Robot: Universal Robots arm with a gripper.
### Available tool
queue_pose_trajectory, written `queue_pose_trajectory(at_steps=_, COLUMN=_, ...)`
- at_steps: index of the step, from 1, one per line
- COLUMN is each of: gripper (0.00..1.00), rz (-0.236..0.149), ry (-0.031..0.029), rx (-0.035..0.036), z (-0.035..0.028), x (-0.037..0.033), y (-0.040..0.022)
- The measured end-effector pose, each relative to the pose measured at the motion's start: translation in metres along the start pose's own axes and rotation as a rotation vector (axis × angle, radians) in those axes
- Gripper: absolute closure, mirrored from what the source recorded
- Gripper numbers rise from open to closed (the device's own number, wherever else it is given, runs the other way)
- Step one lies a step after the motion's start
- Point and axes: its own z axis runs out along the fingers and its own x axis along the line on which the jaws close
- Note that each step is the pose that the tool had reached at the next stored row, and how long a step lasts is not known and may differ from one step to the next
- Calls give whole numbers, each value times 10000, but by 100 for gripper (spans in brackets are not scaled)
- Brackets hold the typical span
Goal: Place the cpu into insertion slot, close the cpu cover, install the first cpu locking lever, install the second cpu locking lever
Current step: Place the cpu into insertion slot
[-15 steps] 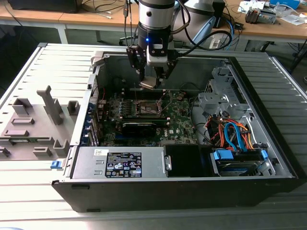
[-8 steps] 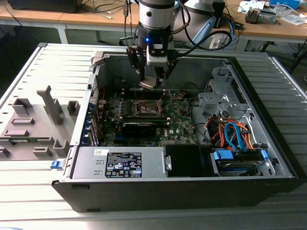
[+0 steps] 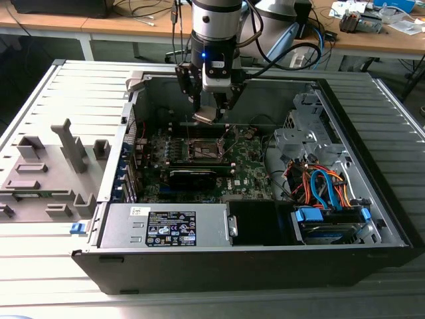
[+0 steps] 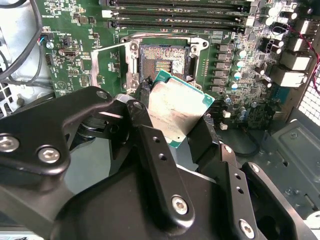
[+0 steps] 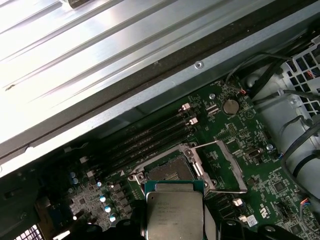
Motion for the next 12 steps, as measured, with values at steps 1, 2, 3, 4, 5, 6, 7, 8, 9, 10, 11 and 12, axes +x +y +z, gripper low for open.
queue_pose_trajectory(at_steps=1, gripper=45, rz=16, ry=0, rx=0, z=0, x=0, y=0)
queue_pose_trajectory(at_steps=2, gripper=45, rz=28, ry=0, rx=-1, z=0, x=0, y=0)
queue_pose_trajectory(at_steps=3, gripper=45, rz=44, ry=-1, rx=-1, z=0, x=0, y=0)
queue_pose_trajectory(at_steps=4, gripper=45, rz=57, ry=-1, rx=-1, z=0, x=0, y=0)
queue_pose_trajectory(at_steps=5, gripper=45, rz=72, ry=-1, rx=-1, z=0, x=0, y=0)
queue_pose_trajectory(at_steps=6, gripper=45, rz=84, ry=-1, rx=-2, z=0, x=0, y=0)
queue_pose_trajectory(at_steps=7, gripper=45, rz=99, ry=-1, rx=-2, z=1, x=0, y=0)
queue_pose_trajectory(at_steps=8, gripper=45, rz=107, ry=-1, rx=-2, z=0, x=0, y=0)
queue_pose_trajectory(at_steps=9, gripper=45, rz=115, ry=-1, rx=-2, z=0, x=0, y=0)
queue_pose_trajectory(at_steps=10, gripper=45, rz=126, ry=-1, rx=-3, z=1, x=0, y=0)
queue_pose_trajectory(at_steps=11, gripper=45, rz=134, ry=-1, rx=-3, z=1, x=0, y=0)
queue_pose_trajectory(at_steps=12, gripper=45, rz=152, ry=-2, rx=-3, z=0, x=0, y=0)
